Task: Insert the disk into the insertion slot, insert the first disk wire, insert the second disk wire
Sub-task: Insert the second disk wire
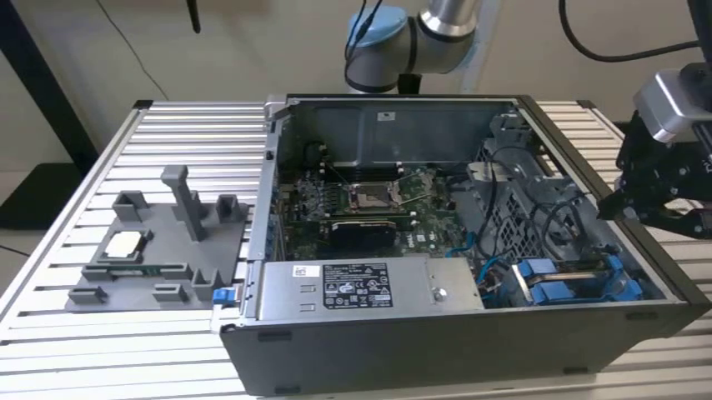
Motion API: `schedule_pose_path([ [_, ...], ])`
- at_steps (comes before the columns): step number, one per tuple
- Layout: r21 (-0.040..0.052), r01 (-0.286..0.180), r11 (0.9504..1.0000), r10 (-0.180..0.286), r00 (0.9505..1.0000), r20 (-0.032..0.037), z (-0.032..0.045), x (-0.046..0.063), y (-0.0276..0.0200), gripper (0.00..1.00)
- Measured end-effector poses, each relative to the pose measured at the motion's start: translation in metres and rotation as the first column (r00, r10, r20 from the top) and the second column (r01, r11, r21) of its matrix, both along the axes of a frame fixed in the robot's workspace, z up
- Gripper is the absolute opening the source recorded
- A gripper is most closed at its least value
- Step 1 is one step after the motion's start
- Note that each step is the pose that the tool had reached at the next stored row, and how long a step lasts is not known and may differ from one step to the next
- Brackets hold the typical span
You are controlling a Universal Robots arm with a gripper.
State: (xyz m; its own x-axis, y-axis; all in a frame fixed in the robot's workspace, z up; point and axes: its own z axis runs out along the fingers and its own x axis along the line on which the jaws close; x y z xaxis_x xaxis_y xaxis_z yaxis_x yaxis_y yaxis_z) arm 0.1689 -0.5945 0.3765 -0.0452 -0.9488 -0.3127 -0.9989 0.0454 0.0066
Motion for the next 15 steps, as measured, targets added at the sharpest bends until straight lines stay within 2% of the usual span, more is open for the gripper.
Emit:
schedule_pose_path([
  [2, -0.0067, 0.0, 1.0, 0.0, 1.0, -0.0011, 0.0001, -0.006, 0.0011, 0.16],
  [7, -0.0535, -0.003, 0.9986, 0.003, 1.0, -0.005, 0.0001, -0.021, 0.0033, 0.16],
  [11, -0.1018, -0.009, 0.9948, 0.008, 0.9999, -0.0083, 0.0002, -0.031, 0.0049, 0.16],
  [15, -0.1533, -0.029, 0.9878, 0.027, 0.9996, -0.0124, 0.0001, -0.035, 0.0062, 0.16],
])
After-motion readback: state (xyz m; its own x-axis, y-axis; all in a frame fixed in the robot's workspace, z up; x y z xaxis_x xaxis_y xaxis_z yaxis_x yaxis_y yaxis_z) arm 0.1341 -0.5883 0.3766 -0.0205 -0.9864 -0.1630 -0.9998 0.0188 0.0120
